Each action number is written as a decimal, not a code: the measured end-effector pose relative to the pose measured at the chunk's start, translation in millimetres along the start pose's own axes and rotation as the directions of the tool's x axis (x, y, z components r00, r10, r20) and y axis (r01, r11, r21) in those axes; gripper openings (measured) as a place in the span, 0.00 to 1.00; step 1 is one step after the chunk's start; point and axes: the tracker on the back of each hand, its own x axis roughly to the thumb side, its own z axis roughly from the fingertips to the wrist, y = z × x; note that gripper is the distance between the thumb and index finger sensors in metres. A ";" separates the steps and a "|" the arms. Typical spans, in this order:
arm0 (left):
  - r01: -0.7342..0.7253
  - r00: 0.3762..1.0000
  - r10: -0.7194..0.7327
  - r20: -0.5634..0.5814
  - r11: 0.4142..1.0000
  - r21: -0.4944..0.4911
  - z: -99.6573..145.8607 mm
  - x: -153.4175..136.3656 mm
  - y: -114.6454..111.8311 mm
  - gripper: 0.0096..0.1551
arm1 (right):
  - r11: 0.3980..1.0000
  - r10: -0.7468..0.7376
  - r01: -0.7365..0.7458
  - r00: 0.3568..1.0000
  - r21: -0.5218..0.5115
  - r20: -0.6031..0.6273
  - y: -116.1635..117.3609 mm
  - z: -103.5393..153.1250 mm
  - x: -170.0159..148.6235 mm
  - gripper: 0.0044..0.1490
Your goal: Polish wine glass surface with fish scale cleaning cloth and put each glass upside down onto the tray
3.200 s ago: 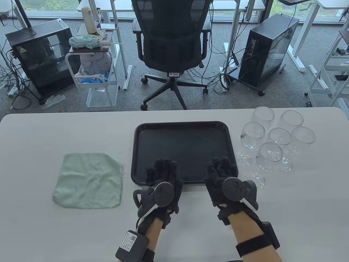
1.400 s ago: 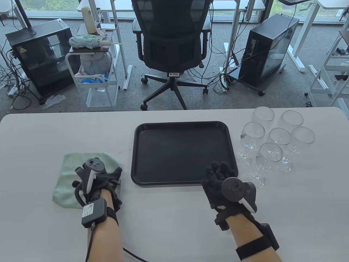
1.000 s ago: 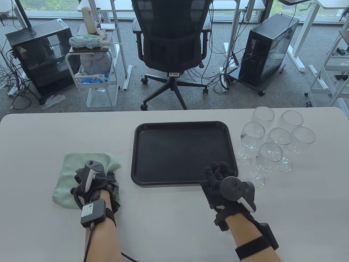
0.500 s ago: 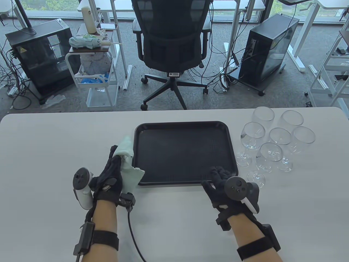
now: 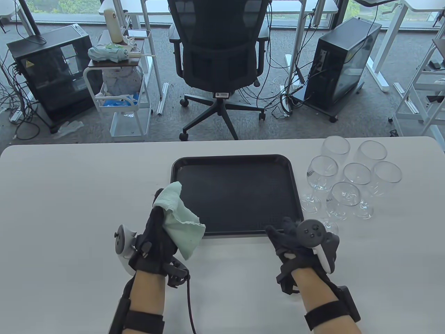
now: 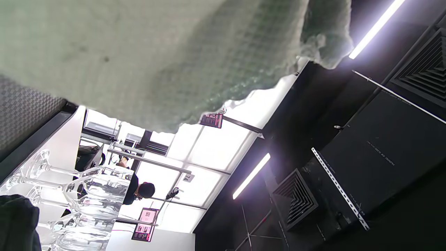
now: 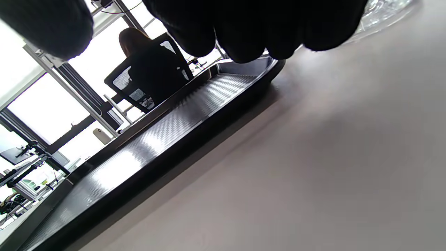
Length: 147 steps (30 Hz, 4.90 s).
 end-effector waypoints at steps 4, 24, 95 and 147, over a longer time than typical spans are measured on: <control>-0.005 1.000 0.005 -0.003 1.000 -0.013 0.4 -0.6 -2.4 0.35 | 1.000 0.020 -0.020 0.998 -0.003 -0.057 -17.6 5.6 -10.2 0.52; -0.001 1.000 0.000 -0.014 0.996 -0.084 1.2 -0.6 -1.6 0.35 | 0.960 -0.184 0.083 0.906 -0.266 -0.381 -42.1 -37.5 -98.7 0.53; 0.628 0.719 -0.647 0.254 0.761 0.161 13.3 1.0 -64.0 0.38 | 0.941 0.018 0.260 0.601 -0.217 0.799 -14.7 61.4 48.9 0.56; 0.631 0.734 -0.630 0.254 0.771 0.090 13.7 -0.3 -67.9 0.37 | 0.932 -0.302 0.340 0.527 0.128 0.794 -10.0 38.0 27.8 0.60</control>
